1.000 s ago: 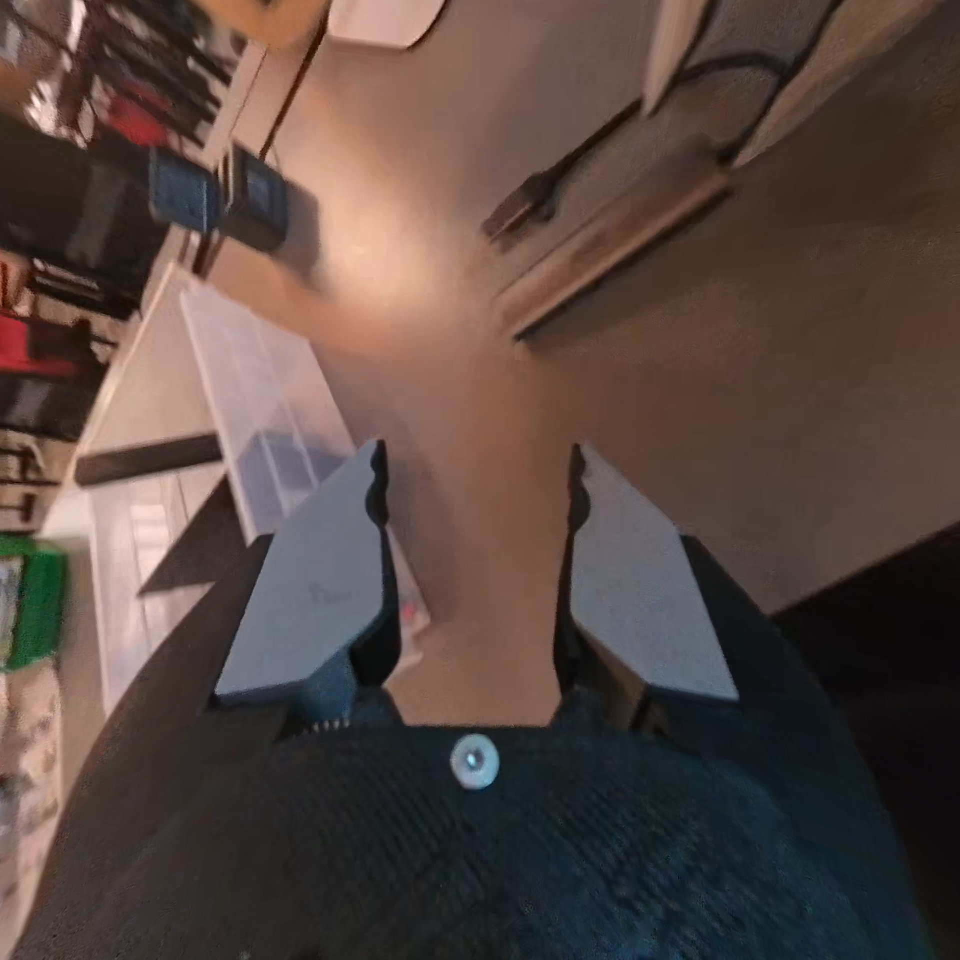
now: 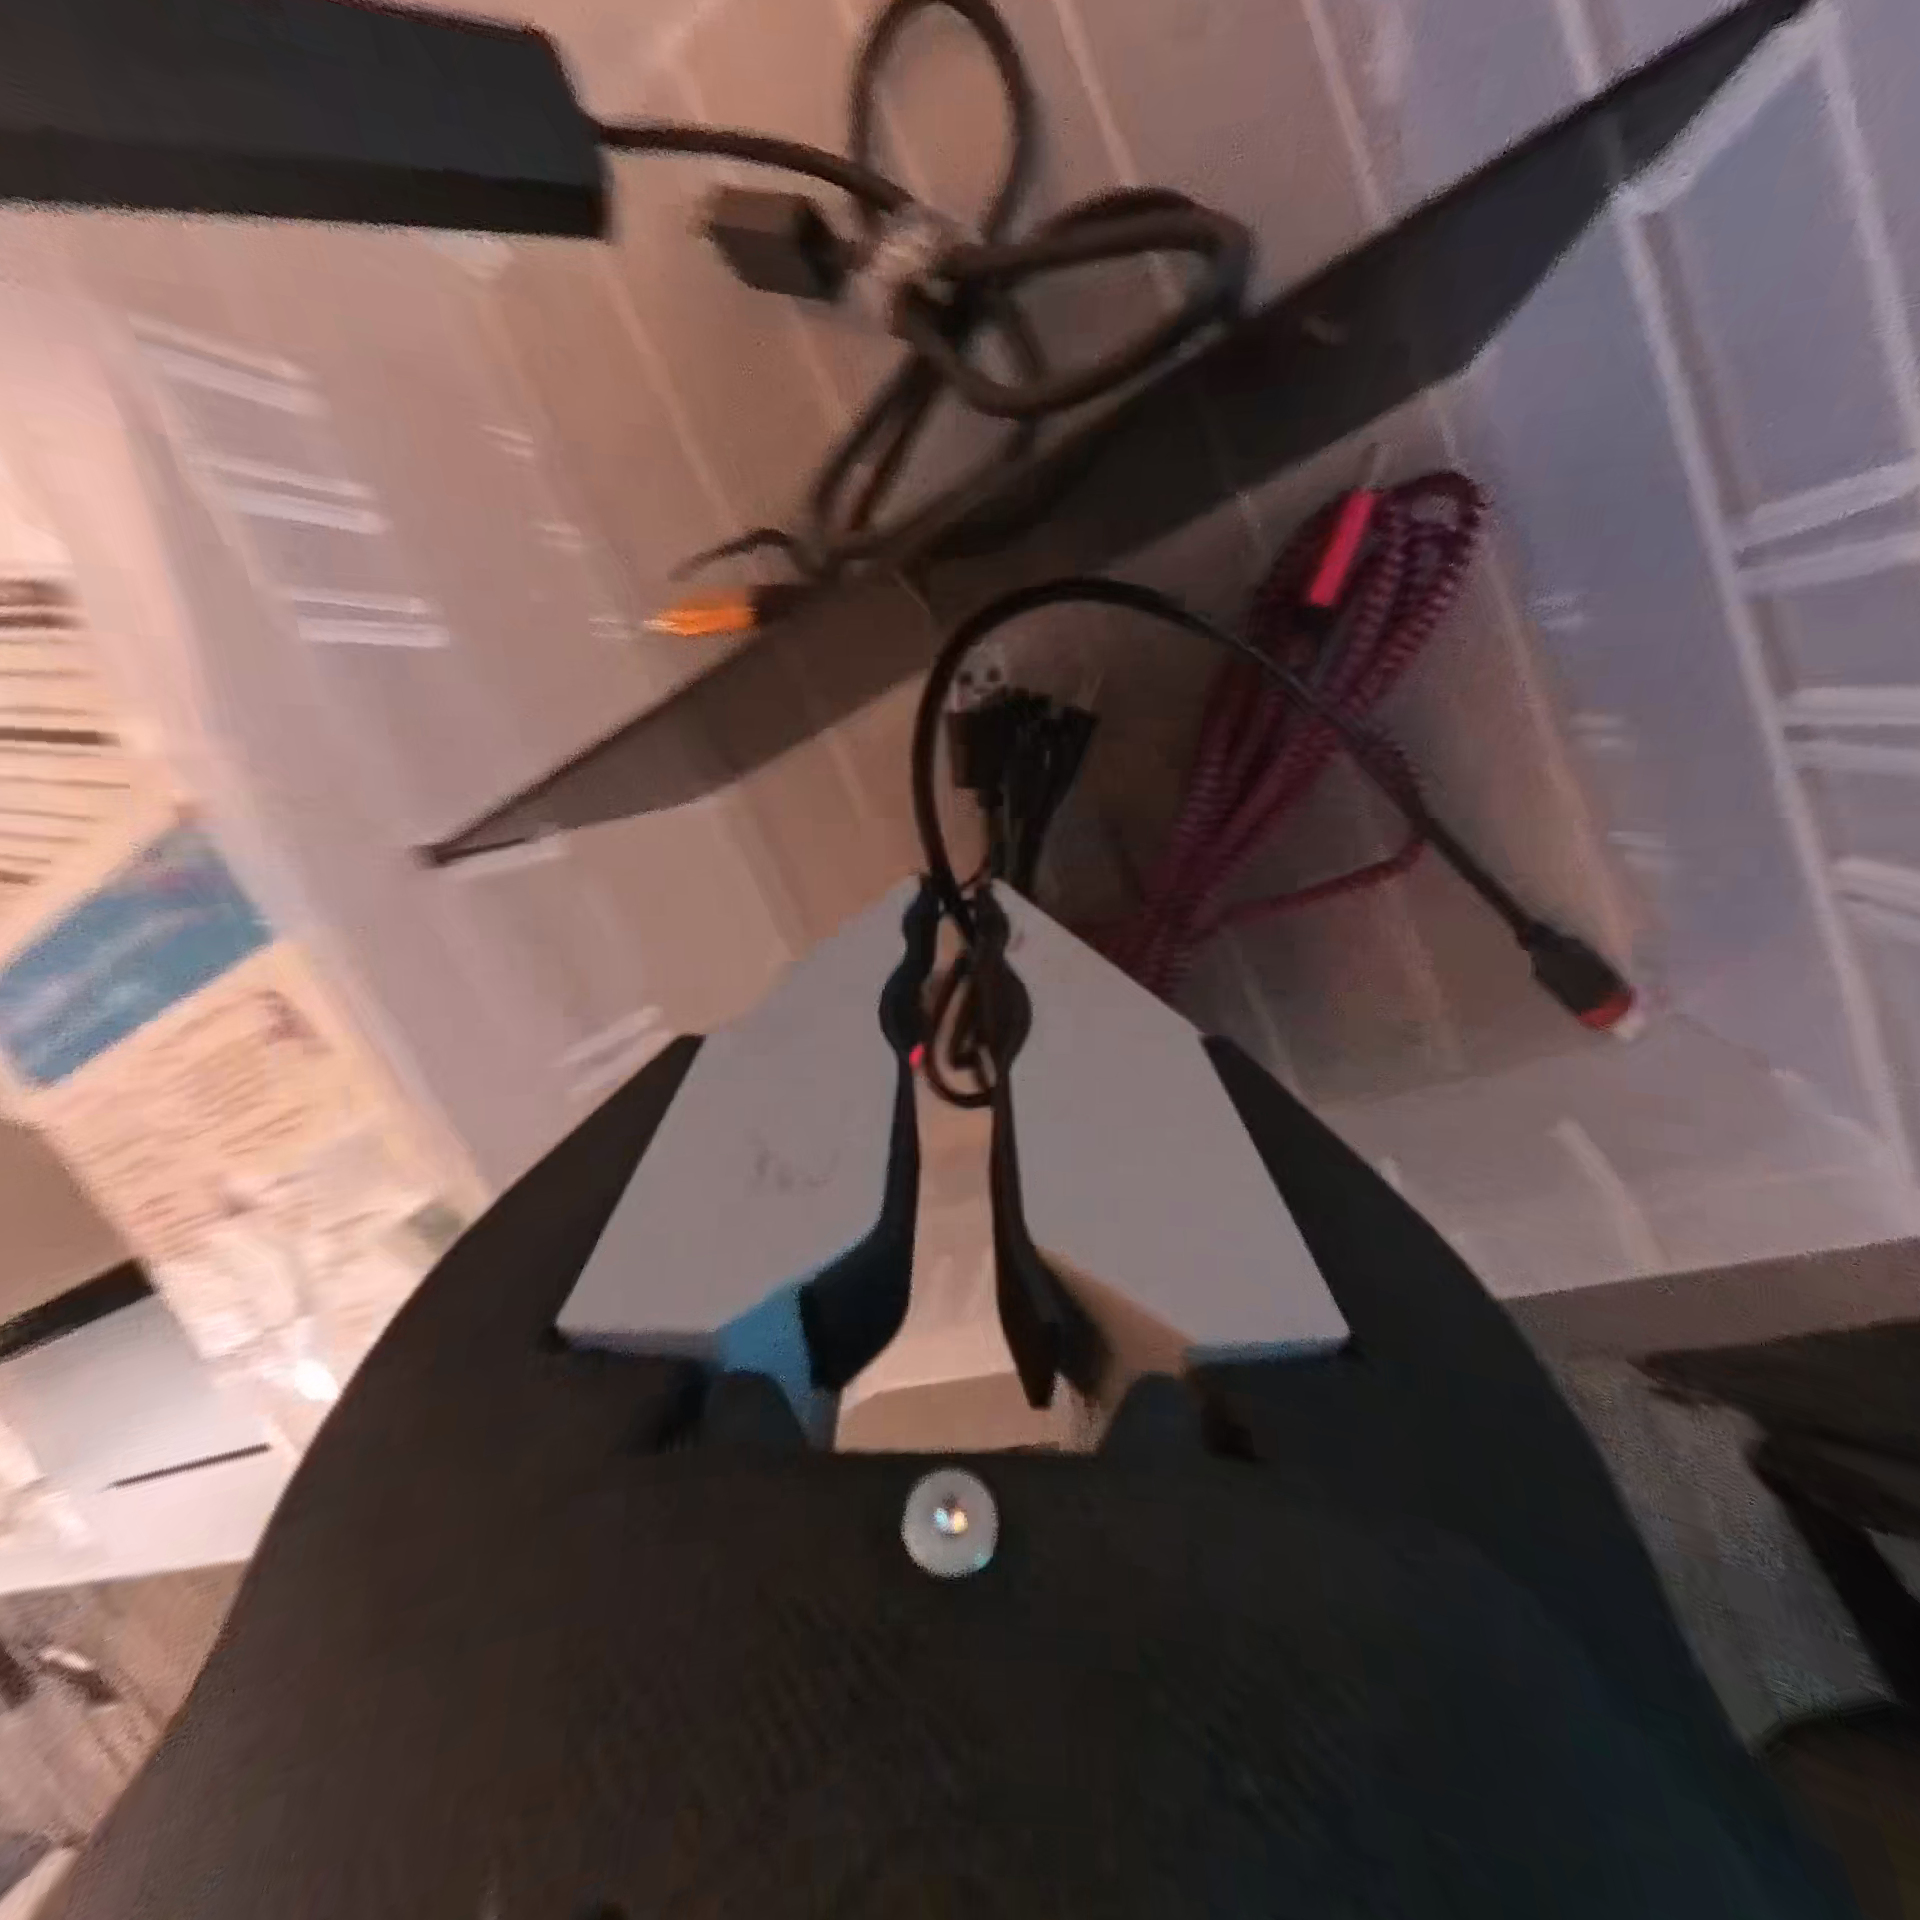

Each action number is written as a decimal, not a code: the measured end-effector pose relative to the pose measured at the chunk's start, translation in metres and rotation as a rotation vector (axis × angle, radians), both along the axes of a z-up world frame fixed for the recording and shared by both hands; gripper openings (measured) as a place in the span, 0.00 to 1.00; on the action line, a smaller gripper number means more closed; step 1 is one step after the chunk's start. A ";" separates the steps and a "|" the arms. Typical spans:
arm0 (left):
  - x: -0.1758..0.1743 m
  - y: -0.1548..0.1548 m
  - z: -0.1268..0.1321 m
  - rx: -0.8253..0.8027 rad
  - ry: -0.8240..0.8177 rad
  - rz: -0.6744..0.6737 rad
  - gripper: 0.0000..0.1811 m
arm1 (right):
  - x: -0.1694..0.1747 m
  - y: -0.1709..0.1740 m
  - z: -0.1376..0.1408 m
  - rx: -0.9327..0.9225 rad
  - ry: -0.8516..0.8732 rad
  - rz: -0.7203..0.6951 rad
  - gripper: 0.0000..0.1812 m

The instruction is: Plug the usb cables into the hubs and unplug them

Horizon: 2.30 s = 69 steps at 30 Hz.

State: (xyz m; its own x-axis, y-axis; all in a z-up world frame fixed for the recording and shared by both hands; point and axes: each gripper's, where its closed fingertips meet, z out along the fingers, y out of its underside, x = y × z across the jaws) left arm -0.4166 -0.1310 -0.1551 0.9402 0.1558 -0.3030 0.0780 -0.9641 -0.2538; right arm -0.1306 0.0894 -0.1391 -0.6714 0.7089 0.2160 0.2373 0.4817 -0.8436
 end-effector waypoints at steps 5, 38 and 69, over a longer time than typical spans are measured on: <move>-0.041 -0.012 0.063 0.141 0.222 0.113 0.00 | -0.004 0.002 -0.004 0.014 -0.007 -0.017 0.08; 0.265 0.181 0.181 0.610 0.091 -0.680 0.00 | 0.004 -0.009 0.077 -0.312 0.172 -0.012 0.21; 0.260 0.181 0.036 0.446 -0.122 -0.567 0.12 | 0.001 0.091 0.033 -0.111 -0.071 -0.382 0.00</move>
State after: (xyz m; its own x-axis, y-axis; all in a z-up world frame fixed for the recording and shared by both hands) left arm -0.1562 0.0496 -0.1189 0.9361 -0.2806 -0.2121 -0.3494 -0.6721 -0.6529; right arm -0.1294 0.1804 -0.1063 -0.3656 0.9267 0.0867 0.4409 0.2545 -0.8607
